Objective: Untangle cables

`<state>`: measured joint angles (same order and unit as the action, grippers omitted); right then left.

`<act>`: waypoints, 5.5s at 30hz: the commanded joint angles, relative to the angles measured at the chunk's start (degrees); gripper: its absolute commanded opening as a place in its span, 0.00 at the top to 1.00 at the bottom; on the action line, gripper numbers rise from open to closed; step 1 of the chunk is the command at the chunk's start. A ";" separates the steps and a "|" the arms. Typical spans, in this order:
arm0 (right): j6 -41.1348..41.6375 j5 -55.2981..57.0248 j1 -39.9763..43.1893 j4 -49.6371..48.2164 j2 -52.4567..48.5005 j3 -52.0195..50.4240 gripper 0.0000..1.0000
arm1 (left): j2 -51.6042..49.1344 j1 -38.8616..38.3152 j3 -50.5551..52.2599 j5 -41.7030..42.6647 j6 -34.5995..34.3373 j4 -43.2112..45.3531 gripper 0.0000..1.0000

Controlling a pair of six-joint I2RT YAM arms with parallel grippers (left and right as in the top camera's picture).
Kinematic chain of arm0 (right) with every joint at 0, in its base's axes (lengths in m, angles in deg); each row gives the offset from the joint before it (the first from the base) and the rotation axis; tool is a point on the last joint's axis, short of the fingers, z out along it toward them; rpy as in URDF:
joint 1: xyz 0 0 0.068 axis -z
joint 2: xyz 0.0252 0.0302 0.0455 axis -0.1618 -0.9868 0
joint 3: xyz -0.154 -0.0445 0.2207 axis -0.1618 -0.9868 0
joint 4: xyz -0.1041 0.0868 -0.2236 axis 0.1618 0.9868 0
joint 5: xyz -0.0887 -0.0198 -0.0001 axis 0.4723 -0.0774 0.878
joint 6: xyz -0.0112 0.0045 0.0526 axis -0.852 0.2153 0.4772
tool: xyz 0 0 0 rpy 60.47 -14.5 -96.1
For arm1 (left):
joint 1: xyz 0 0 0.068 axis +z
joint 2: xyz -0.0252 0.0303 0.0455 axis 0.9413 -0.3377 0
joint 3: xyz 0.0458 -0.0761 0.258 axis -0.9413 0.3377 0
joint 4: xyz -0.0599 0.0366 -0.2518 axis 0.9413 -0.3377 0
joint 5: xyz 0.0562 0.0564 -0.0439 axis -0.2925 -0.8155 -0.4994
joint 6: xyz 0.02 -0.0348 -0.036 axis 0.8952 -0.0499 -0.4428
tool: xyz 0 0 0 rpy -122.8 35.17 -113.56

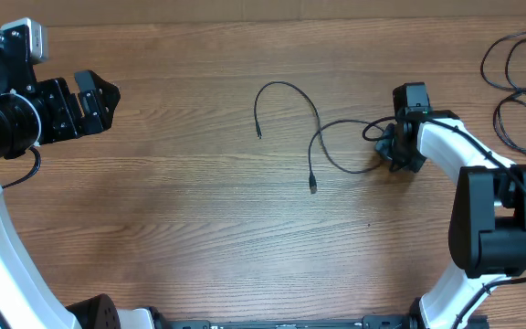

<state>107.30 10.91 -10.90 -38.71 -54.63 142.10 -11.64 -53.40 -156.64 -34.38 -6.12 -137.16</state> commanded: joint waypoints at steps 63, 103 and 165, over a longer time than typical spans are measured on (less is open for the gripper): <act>0.22 -2.21 -0.66 6.80 8.37 -5.33 0.45 | 0.66 -0.44 0.20 4.81 1.29 -0.11 0.01; -7.58 0.46 -0.55 25.92 20.33 20.72 0.96 | 0.66 -0.44 0.20 4.79 1.29 -0.11 0.03; 11.08 -15.91 -14.51 10.14 -8.46 18.64 0.48 | 0.68 -0.44 0.20 4.76 1.36 -0.11 0.03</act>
<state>111.10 -6.12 -24.32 -27.80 -63.35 160.18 -11.64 -53.40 -156.55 -30.31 -5.92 -137.19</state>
